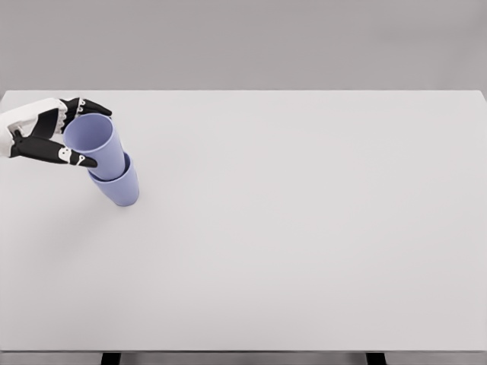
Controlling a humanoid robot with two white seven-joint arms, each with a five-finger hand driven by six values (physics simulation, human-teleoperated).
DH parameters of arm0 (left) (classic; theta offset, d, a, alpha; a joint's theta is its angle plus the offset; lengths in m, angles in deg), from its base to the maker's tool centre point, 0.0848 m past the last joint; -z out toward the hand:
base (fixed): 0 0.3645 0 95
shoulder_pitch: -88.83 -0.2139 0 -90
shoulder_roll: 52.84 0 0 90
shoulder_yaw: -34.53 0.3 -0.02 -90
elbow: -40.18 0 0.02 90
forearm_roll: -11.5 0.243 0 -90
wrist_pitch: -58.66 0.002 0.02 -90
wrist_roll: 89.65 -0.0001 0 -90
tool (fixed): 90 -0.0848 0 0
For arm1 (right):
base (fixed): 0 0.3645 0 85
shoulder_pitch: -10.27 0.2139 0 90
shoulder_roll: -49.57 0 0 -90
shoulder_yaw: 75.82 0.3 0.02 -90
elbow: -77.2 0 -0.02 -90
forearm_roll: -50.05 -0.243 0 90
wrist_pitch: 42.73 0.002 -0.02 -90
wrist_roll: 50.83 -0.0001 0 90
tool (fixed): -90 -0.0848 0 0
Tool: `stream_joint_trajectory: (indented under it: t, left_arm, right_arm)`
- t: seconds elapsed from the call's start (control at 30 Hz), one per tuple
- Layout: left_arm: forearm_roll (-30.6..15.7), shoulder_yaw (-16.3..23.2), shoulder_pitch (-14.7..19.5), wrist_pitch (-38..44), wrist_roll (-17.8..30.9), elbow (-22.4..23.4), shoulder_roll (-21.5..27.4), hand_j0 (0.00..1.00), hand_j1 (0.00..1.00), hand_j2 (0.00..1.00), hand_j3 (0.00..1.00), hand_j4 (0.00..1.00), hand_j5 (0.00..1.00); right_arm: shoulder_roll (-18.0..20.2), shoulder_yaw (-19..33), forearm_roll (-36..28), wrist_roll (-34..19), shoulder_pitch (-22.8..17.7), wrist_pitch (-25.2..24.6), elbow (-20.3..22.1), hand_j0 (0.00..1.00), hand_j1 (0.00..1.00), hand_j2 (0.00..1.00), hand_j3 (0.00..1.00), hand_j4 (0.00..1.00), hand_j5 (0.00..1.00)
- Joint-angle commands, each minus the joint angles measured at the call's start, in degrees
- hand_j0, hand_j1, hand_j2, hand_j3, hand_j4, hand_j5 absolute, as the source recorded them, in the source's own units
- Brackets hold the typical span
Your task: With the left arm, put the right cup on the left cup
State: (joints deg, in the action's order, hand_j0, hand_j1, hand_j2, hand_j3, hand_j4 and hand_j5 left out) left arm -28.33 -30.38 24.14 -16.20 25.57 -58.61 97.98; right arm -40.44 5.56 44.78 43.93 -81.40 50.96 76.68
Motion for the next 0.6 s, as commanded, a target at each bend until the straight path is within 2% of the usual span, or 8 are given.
stream_joint_trajectory:
  t: [0.0,0.1,0.17,0.23,0.33,0.57]
  left_arm:
    - [-0.16,-0.03,0.0,-0.02,-0.08,0.0,0.01,0.66,0.66,0.66,0.66,0.66,0.66]
    - [-0.16,-0.03,0.0,-0.02,-0.08,0.0,0.01,0.67,0.67,0.67,0.67,0.67,0.67]
    - [0.01,-0.03,-0.09,-0.02,-0.08,0.0,0.01,0.71,0.71,0.71,0.71,0.71,0.71]
    - [0.37,-0.03,-0.44,-0.11,-0.08,0.0,0.01,0.83,0.83,0.83,0.83,0.83,0.83]
    - [0.54,-0.03,-0.44,-0.2,-0.08,0.0,0.01,0.91,0.91,0.91,0.91,0.91,0.91]
    - [0.54,-0.12,-0.35,-0.2,-0.08,-0.44,0.09,0.97,0.97,0.97,0.97,0.97,0.97]
  right_arm:
    - [0.01,0.0,-0.01,-0.01,0.0,0.09,-0.01,1.0,1.0,1.0,1.0,1.0,1.0]
    - [0.01,0.0,-0.01,-0.01,0.0,0.0,-0.01,1.0,1.0,1.0,1.0,1.0,1.0]
    - [0.01,0.0,-0.01,-0.01,0.0,0.0,-0.01,1.0,1.0,1.0,1.0,1.0,1.0]
    - [0.01,0.0,-0.01,-0.01,0.0,0.0,-0.01,1.0,1.0,1.0,1.0,1.0,1.0]
    - [0.01,0.0,-0.01,-0.01,0.0,0.0,-0.01,1.0,1.0,1.0,1.0,1.0,1.0]
    - [0.01,0.0,-0.01,-0.01,0.0,0.0,-0.01,1.0,1.0,1.0,1.0,1.0,1.0]
